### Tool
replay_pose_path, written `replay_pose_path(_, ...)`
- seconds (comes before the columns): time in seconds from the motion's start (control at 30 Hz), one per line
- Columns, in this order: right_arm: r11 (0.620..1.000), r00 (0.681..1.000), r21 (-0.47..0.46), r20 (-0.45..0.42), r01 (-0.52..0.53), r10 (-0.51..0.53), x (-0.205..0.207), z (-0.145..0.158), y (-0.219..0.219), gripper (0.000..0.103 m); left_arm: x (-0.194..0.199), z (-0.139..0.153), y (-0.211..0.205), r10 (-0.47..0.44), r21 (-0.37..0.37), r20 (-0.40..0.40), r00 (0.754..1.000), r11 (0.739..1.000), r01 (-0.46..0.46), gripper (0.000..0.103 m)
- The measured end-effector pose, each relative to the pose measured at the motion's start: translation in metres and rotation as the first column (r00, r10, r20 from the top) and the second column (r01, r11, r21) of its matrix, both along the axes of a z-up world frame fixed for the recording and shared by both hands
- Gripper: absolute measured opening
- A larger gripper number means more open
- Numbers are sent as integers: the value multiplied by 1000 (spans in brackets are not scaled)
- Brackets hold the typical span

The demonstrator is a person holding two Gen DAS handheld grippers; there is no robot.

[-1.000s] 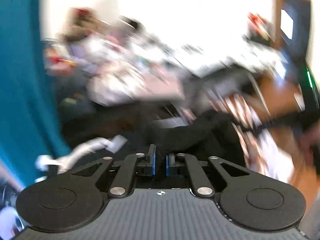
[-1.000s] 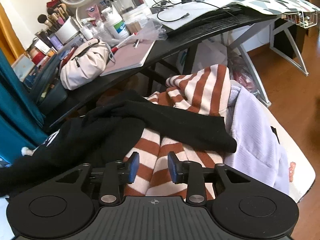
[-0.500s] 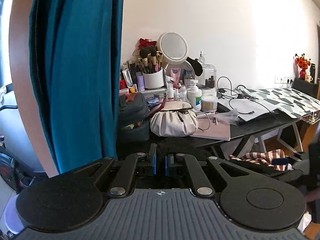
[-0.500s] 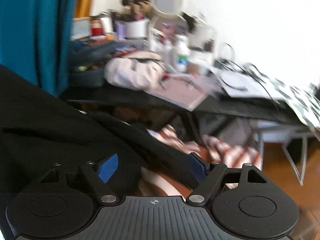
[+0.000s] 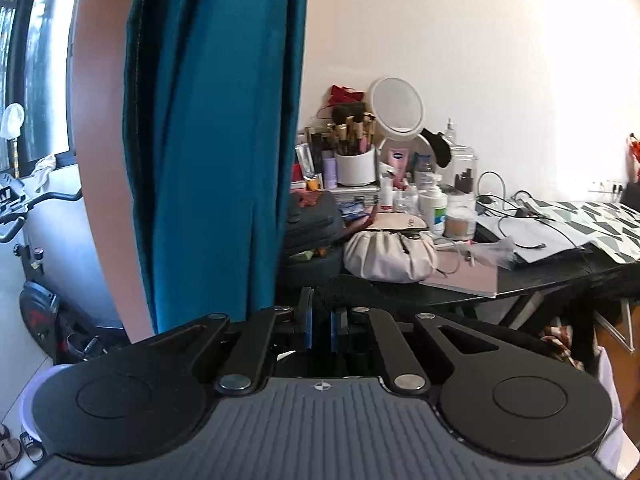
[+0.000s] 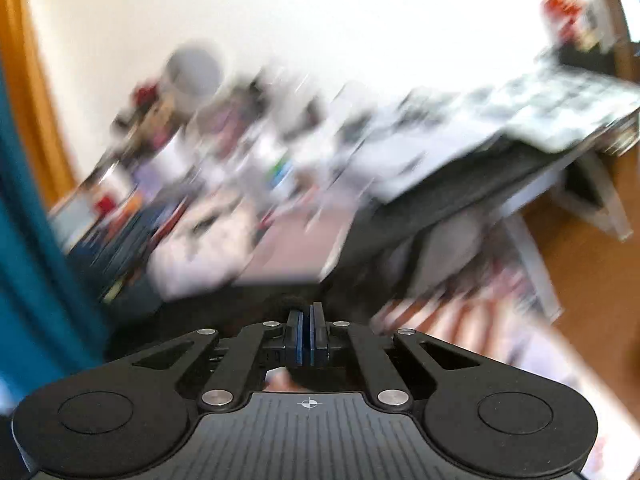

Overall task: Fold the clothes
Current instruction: 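Lift the black garment off the pile with both grippers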

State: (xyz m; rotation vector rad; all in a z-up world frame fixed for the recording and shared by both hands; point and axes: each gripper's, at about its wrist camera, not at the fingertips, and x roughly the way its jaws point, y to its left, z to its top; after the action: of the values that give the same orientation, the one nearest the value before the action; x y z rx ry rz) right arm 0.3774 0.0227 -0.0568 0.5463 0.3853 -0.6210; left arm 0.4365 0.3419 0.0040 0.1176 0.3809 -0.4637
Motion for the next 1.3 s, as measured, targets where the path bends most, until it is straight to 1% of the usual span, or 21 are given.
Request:
replay_pose_path(0.1, 997, 996, 29, -59, 75, -73, -23, -8, -15, 2, 3, -2, -5, -4, -4, -11, 1000, 1000, 3, 8)
replay_pose_path(0.17, 991, 983, 74, -156, 112, -100, -35, -26, -23, 3, 2, -3, -11, -19, 3, -10, 1000, 1000, 19, 8)
replay_pose_path(0.23, 985, 953, 125, -292, 122, -81, -41, -48, -23, 14, 1, -5, -20, -39, 18, -3, 999, 999, 39, 8)
replay_pose_path(0.27, 982, 938, 148, -342, 121, -63, -42, -58, -20, 24, 1, -5, -24, -46, 27, 0, 999, 999, 46, 8)
replay_pose_path(0.3, 978, 922, 171, -384, 117, -43, -44, -67, -16, 28, 1, -6, -26, -50, 29, 0, 999, 998, 50, 8)
replay_pose_path(0.33, 978, 919, 182, -393, 103, -23, -47, -72, -9, 30, 2, -6, -29, -53, 29, -2, 999, 998, 53, 8)
replay_pose_path(0.4, 988, 920, 156, -389, 11, 51, -49, -75, 11, 49, 4, -5, -31, -51, 15, -9, 999, 999, 51, 8)
replay_pose_path(0.5, 977, 887, 29, -412, -213, 206, -40, -71, 49, 65, 6, -1, -31, -42, -4, -13, 999, 999, 42, 8)
replay_pose_path(0.6, 903, 838, -125, -440, -412, 321, -23, -65, 86, 75, 5, 5, -29, -44, -14, -9, 999, 999, 44, 8)
replay_pose_path(0.7, 826, 776, -152, -466, -543, 424, 0, -63, 116, 81, 2, 16, -29, -69, -11, -9, 998, 998, 69, 8)
replay_pose_path(0.77, 771, 731, -130, -448, -623, 515, 11, -60, 135, 85, -2, 23, -29, -81, -13, 4, 997, 997, 81, 8)
replay_pose_path(0.8, 741, 712, -141, -440, -657, 548, 15, -59, 144, 90, -4, 27, -30, -87, -14, 11, 996, 996, 87, 8)
replay_pose_path(0.87, 681, 684, -196, -442, -705, 581, 22, -56, 164, 93, -10, 33, -29, -98, -7, 35, 995, 995, 98, 8)
replay_pose_path(0.97, 631, 693, -312, -470, -710, 547, 33, -54, 186, 93, -19, 43, -26, -109, -2, 55, 993, 994, 109, 8)
replay_pose_path(1.07, 656, 735, -343, -419, -672, 533, 43, -45, 183, 93, -26, 52, -19, -118, -7, 68, 991, 993, 118, 8)
replay_pose_path(1.13, 692, 748, -294, -354, -659, 562, 50, -38, 170, 85, -31, 57, -15, -125, -6, 83, 989, 992, 126, 8)
replay_pose_path(1.17, 709, 752, -262, -318, -655, 577, 53, -35, 163, 69, -32, 59, -14, -129, -8, 90, 988, 991, 131, 8)
replay_pose_path(1.2, 727, 749, -195, -270, -658, 605, 56, -31, 153, 47, -34, 61, -12, -133, -10, 96, 987, 991, 134, 8)
replay_pose_path(1.23, 743, 747, -113, -211, -659, 630, 55, -28, 139, 35, -34, 63, -11, -133, -18, 97, 986, 991, 135, 8)
replay_pose_path(1.27, 758, 754, -44, -154, -651, 639, 53, -23, 128, 15, -34, 64, -10, -130, -33, 96, 987, 990, 134, 8)
replay_pose_path(1.3, 775, 771, 2, -105, -632, 629, 52, -18, 119, 8, -34, 64, -8, -127, -50, 95, 987, 990, 132, 8)
